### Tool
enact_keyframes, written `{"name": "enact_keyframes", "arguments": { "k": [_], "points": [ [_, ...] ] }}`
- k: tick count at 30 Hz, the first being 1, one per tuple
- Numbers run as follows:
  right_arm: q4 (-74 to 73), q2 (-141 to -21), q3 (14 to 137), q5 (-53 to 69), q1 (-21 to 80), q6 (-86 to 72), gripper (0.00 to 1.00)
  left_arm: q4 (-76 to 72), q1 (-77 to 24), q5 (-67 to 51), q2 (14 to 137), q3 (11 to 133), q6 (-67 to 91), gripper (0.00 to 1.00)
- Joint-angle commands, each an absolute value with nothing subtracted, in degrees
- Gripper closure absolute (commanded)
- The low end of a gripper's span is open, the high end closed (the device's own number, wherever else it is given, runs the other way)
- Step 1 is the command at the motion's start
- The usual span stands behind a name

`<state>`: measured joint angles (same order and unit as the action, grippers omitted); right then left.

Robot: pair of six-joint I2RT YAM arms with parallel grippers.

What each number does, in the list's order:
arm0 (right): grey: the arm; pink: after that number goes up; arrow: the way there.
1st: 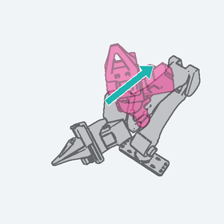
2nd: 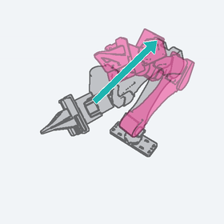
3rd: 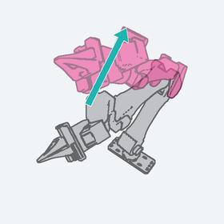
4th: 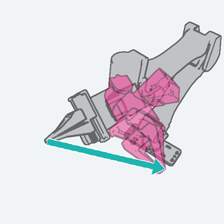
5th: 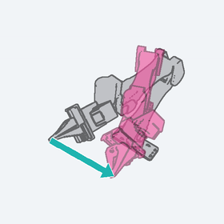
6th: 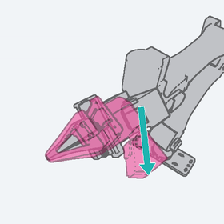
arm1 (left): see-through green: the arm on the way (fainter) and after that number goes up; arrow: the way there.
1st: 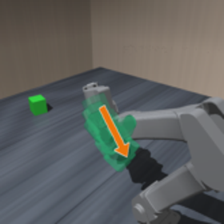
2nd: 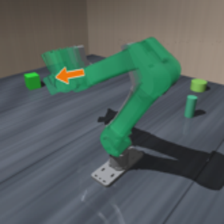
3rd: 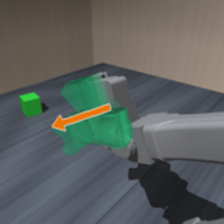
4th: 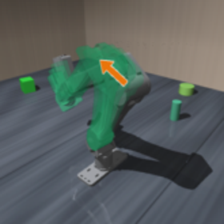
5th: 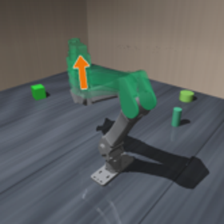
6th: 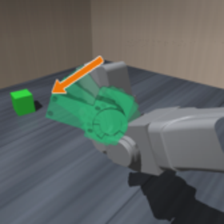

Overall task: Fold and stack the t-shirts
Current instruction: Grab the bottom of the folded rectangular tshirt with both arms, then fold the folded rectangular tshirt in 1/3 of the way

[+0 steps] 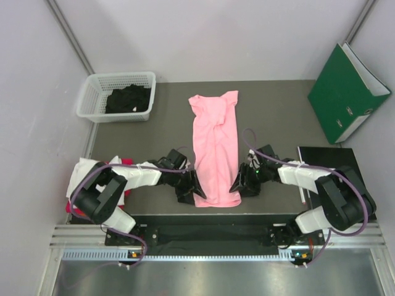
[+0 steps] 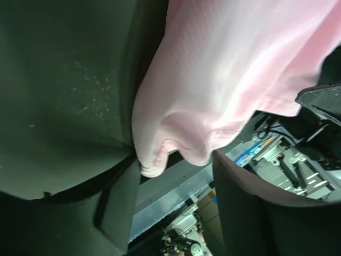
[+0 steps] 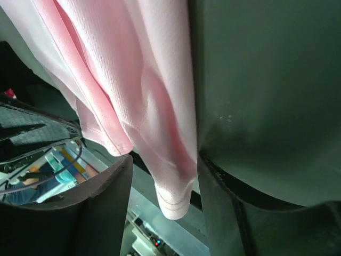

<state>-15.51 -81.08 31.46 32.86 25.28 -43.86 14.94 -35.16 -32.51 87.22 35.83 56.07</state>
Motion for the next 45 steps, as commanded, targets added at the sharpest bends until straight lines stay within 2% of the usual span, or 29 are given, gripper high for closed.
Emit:
{"name": "enact_keyframes", "arguments": {
  "k": [1,2,5,6,10,12,14,25,32,45],
  "points": [
    [-16.3,-82.5,30.1,31.6,28.6,-46.1,0.51,16.6,-38.3,-22.4,92.1,33.4,58.0,0.43],
    [-16.3,-82.4,29.8,31.4,29.3,-46.3,0.53,17.2,-38.5,-22.3,92.5,33.5,58.2,0.45],
    [-15.6,-81.3,28.7,31.7,30.1,-47.2,0.62,17.6,-38.9,-22.2,93.3,33.8,59.1,0.63],
    [-15.4,-81.3,28.4,32.0,30.2,-47.2,0.66,18.7,-39.0,-21.8,93.6,34.5,59.1,0.77],
    [-15.0,-81.0,28.6,33.4,30.8,-46.7,0.87,21.3,-39.3,-22.1,94.3,36.2,59.1,1.00],
    [-15.1,-80.2,28.7,33.7,30.9,-46.4,0.97,24.2,-39.6,-21.3,93.3,37.6,58.8,1.00],
    [-16.0,-78.3,29.0,33.8,30.9,-46.2,0.99,26.1,-39.6,-20.1,91.1,39.3,58.4,1.00],
    [-24.2,-74.3,40.9,32.1,30.7,-42.1,1.00,42.8,-39.6,-12.8,85.4,54.1,53.5,1.00],
    [-32.1,-81.5,56.2,27.7,28.1,-31.9,1.00,43.5,-37.8,-11.3,91.9,66.2,50.3,1.00],
    [-32.6,-99.0,73.8,28.7,20.1,-23.7,0.97,49.0,-30.6,-12.0,111.3,93.5,42.5,1.00]
  ]
}}
